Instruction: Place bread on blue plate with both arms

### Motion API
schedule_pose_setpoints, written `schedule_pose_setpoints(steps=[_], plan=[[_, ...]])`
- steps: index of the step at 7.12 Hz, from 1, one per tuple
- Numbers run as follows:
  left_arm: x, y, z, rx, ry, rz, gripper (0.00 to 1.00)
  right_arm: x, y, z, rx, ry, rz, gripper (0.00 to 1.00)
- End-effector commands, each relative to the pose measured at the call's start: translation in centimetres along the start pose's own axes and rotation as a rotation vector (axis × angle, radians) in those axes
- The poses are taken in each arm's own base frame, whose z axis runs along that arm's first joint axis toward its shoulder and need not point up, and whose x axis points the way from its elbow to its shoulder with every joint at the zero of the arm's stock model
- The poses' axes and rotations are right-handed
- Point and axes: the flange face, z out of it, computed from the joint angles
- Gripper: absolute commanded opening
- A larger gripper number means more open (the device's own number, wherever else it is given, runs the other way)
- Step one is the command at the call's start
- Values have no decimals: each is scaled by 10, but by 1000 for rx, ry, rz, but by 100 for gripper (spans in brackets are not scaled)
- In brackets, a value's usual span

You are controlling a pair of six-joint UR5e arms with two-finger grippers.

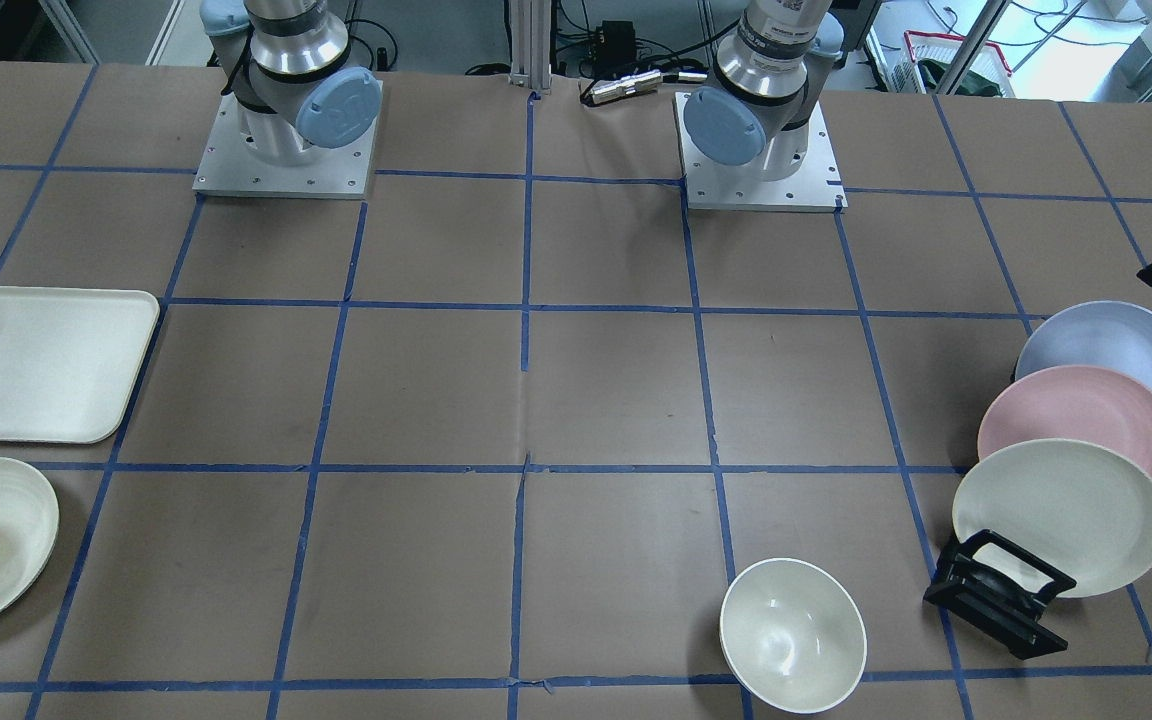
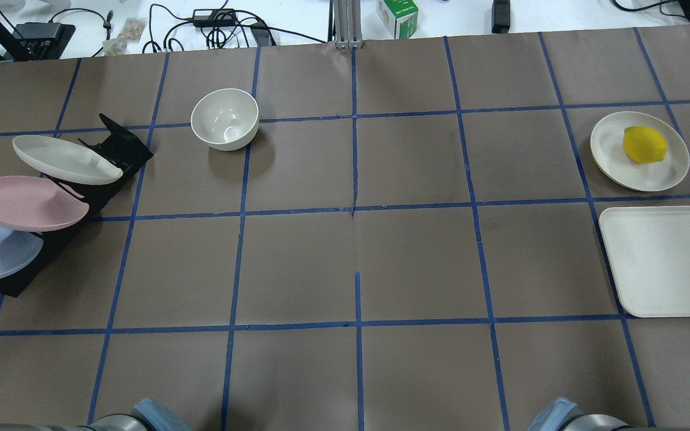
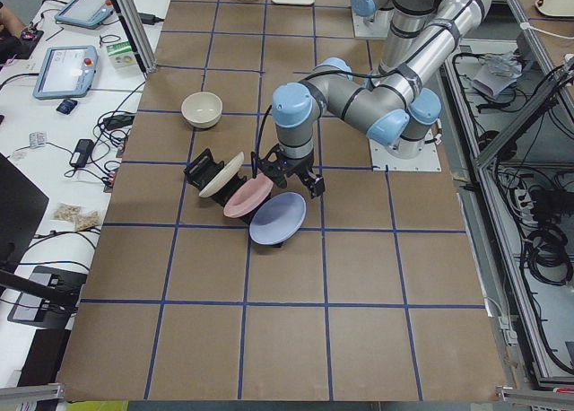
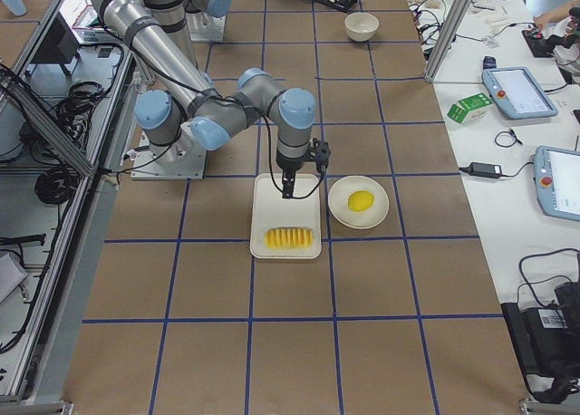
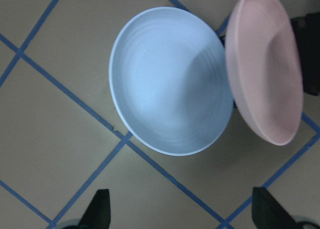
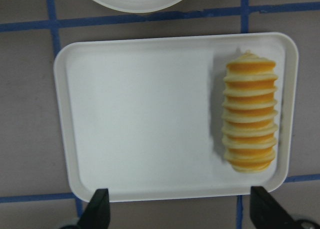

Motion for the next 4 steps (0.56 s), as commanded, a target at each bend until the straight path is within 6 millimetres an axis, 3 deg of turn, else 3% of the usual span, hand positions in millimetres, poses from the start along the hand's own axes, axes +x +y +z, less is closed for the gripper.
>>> schedule_pose_setpoints(steps=[1,4], plan=[[-27,-21,33,-3,-4,-56,94,43,-9,42,-8,32,-23,100],[-27,-53,80,33,-1,-73,93,75,-15,102,-27,8,-34,100]])
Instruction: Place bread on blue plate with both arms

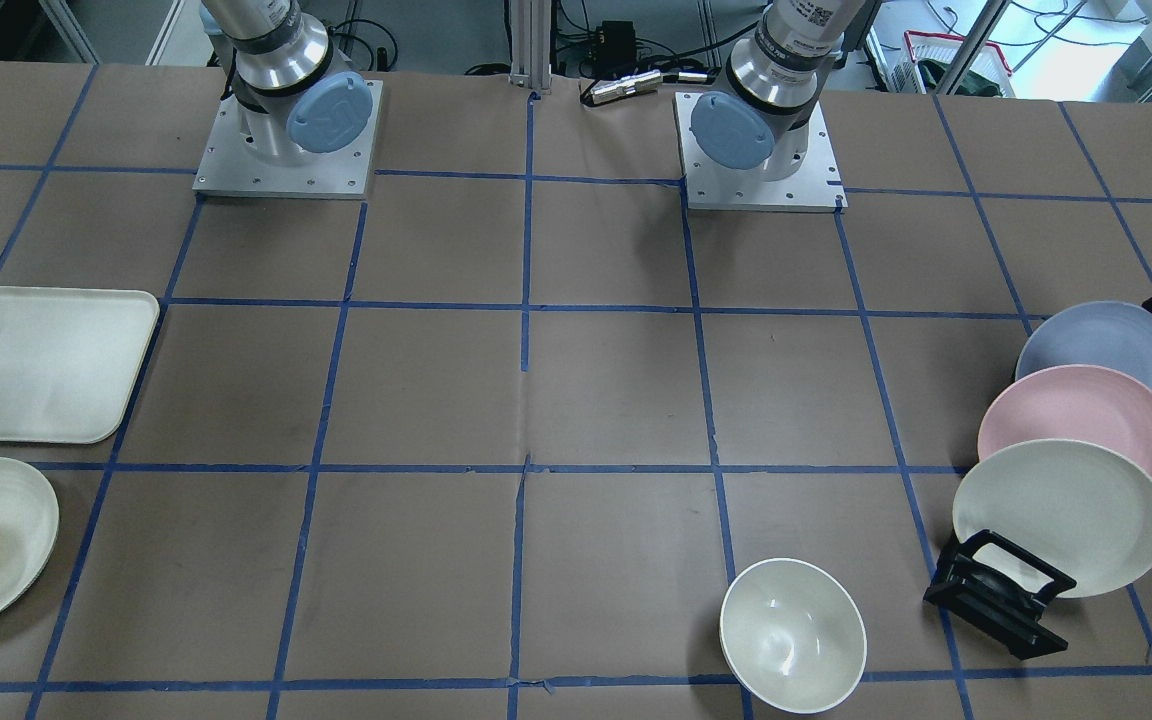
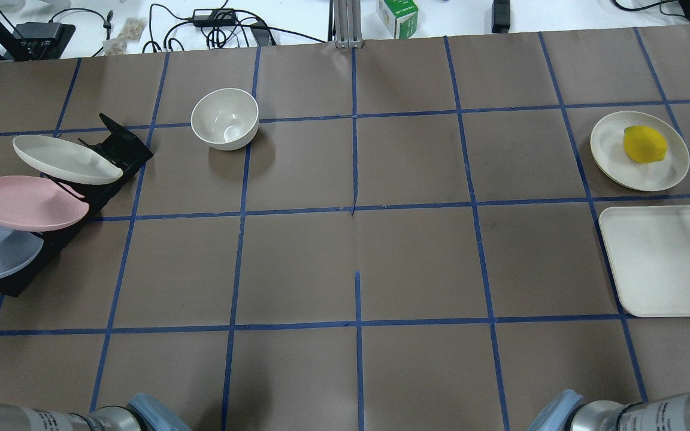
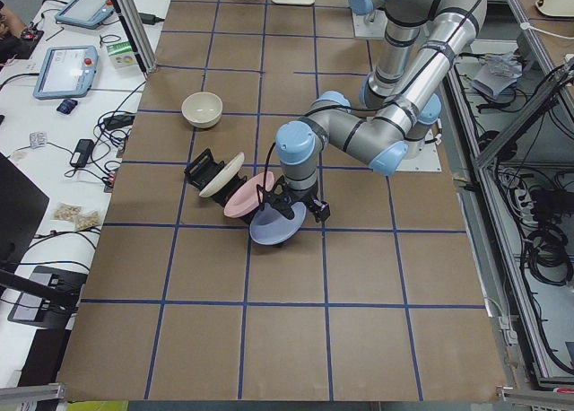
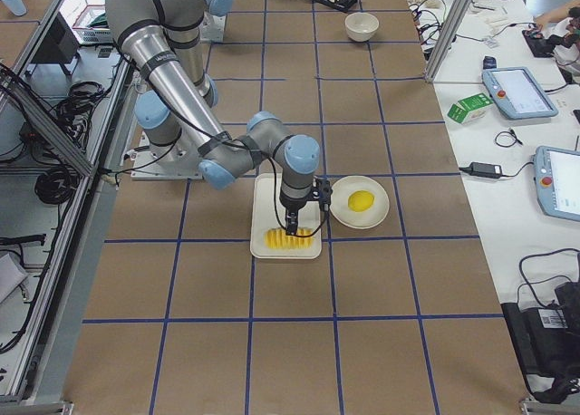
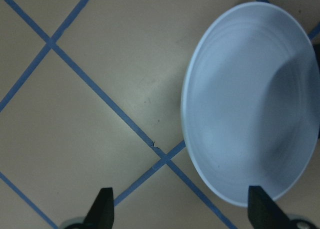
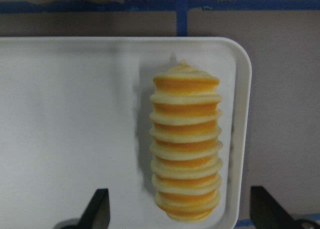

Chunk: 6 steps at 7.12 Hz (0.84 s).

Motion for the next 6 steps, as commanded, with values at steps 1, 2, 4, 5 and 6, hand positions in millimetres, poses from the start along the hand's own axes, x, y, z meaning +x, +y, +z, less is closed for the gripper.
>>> schedule_pose_setpoints(steps=[1,2,4,5,6], plan=[[1,-18,25,26,4,-8,93,19,-8,38,6,6,-8,100],[4,-19,29,24,22,-7,92,19,-7,48,-2,-1,5,100],[5,-22,30,25,36,-9,78,16,-7,52,-12,-17,6,100],[5,-21,34,19,36,0,48,16,-8,59,-21,-25,5,100],[4,-22,34,19,37,1,30,18,-11,68,-24,-29,5,100]])
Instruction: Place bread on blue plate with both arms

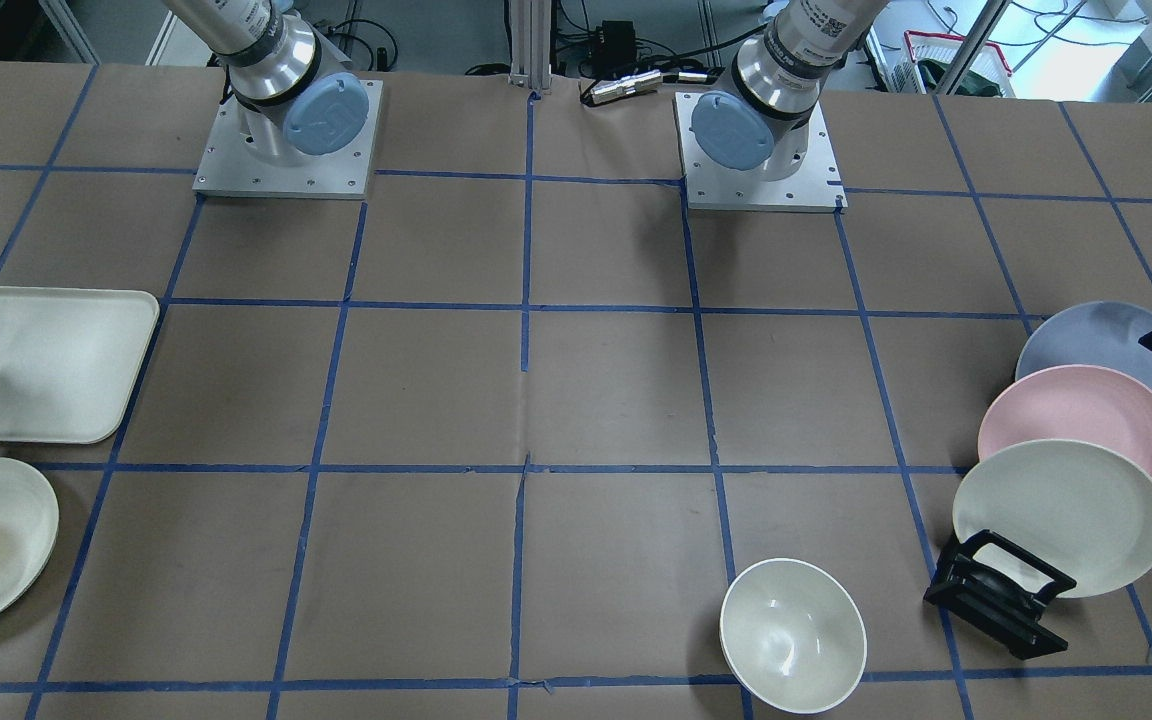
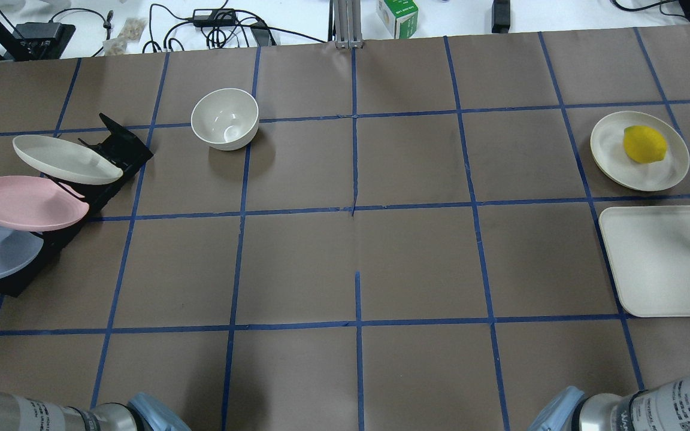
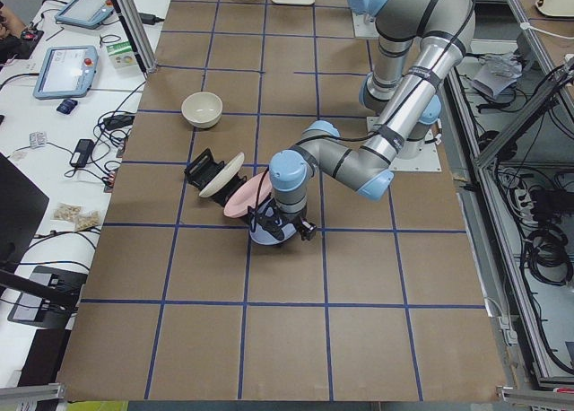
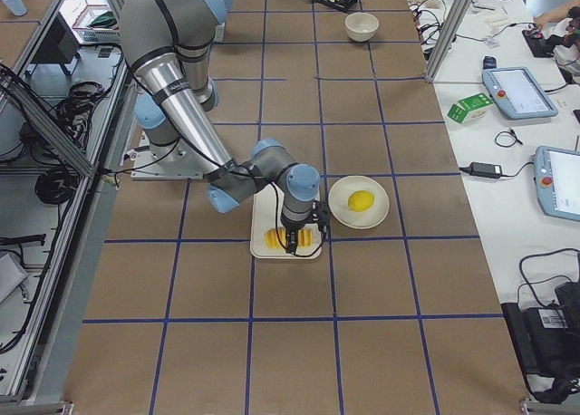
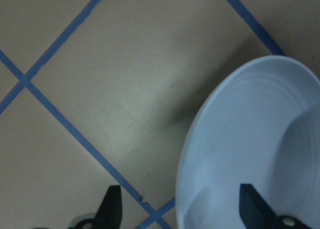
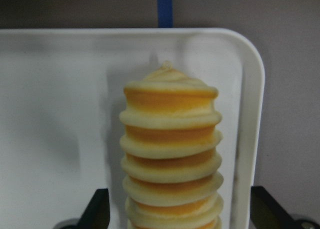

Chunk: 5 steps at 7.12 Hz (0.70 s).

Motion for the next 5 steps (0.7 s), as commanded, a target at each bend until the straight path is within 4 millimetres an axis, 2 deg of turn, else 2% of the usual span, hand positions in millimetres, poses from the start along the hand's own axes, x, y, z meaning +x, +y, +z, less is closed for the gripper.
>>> schedule_pose_setpoints(steps=[1,2,3,4,5], plan=[[0,0,2,-5,2,9,14,0,-3,12,-7,-15,2,100],[-1,0,2,-6,-1,12,0,-2,-5,12,-2,-21,6,98],[-3,-1,-2,0,-4,13,0,-4,-5,13,-6,-25,36,59],[-4,-2,-6,1,-9,16,0,-3,-4,9,-18,-19,69,11],[-5,0,-11,5,-11,21,0,-4,-4,9,-21,-18,68,0]])
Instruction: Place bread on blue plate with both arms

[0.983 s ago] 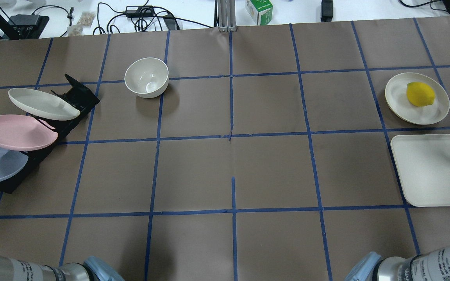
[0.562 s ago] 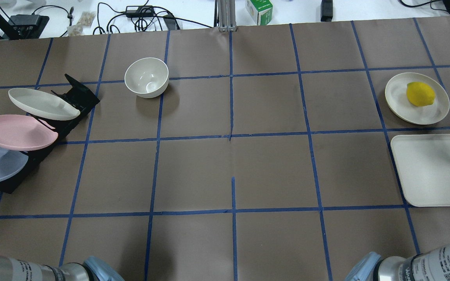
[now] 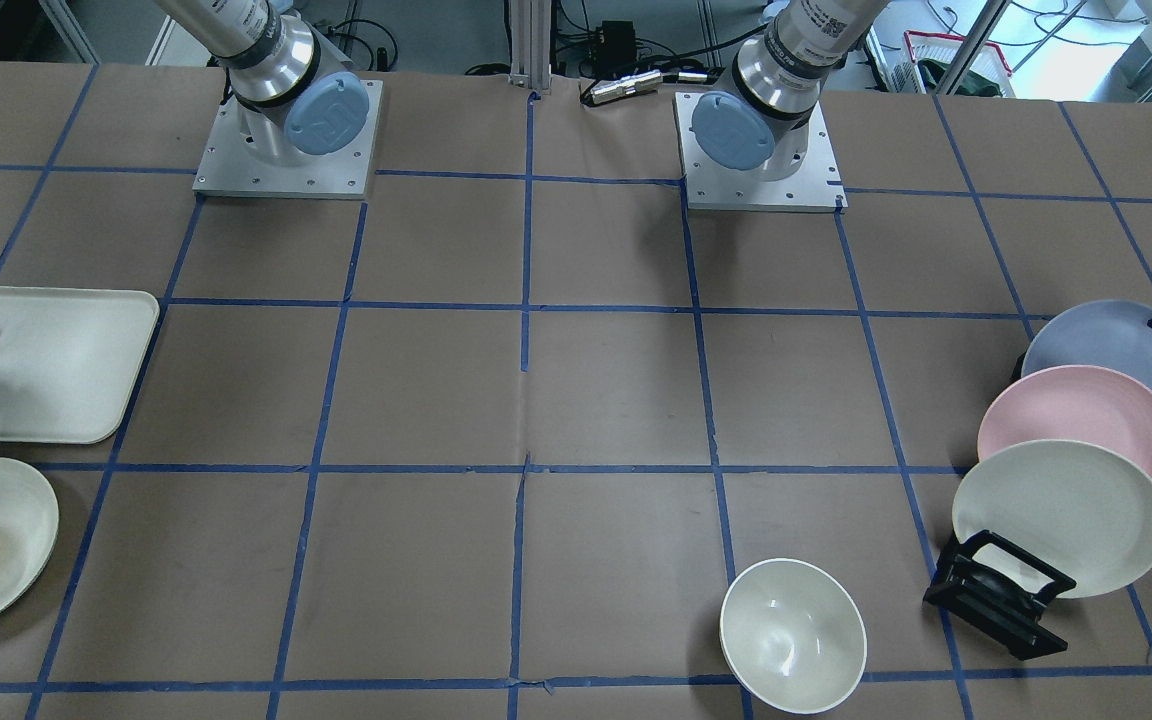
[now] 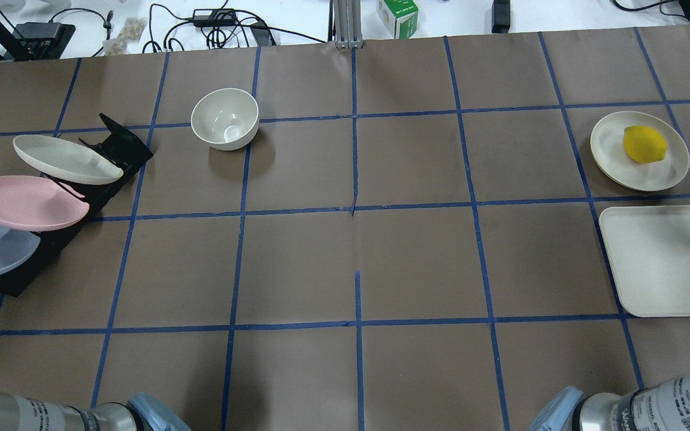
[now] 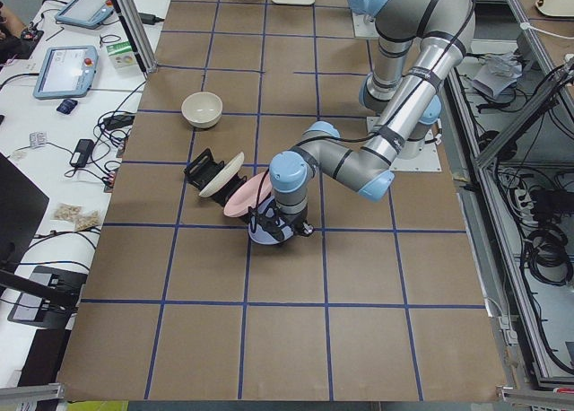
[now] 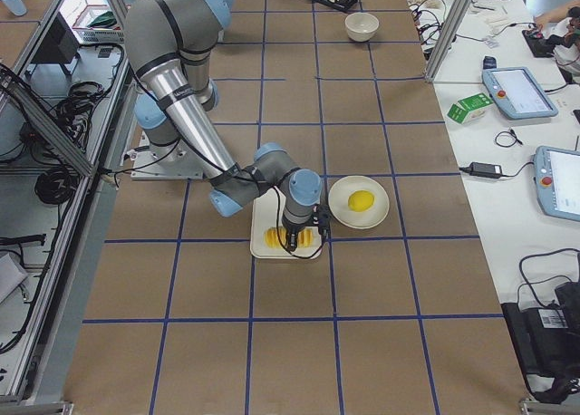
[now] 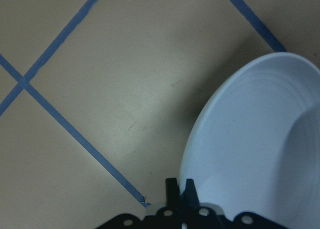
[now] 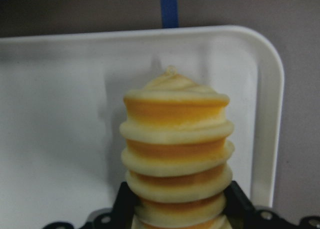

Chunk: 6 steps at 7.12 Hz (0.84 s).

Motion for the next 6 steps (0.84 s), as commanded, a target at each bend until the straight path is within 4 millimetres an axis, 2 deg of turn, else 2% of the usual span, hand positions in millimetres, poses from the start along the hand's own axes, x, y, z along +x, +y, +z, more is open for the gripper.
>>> schedule_pose_setpoints(steps=[1,2,3,4,6], plan=[[-2,3,-13,13,-7,6,0,0,0,-6,-1,8,12,0],[-4,2,-27,26,-29,10,0,-2,0,-13,5,13,10,0],[-15,3,-48,25,-95,4,0,-9,4,-30,2,9,5,0],[-33,2,-76,26,-157,-13,0,-24,9,-54,-3,8,-3,0],[-45,11,-132,15,-207,-7,0,-48,17,-91,1,10,-18,0]])
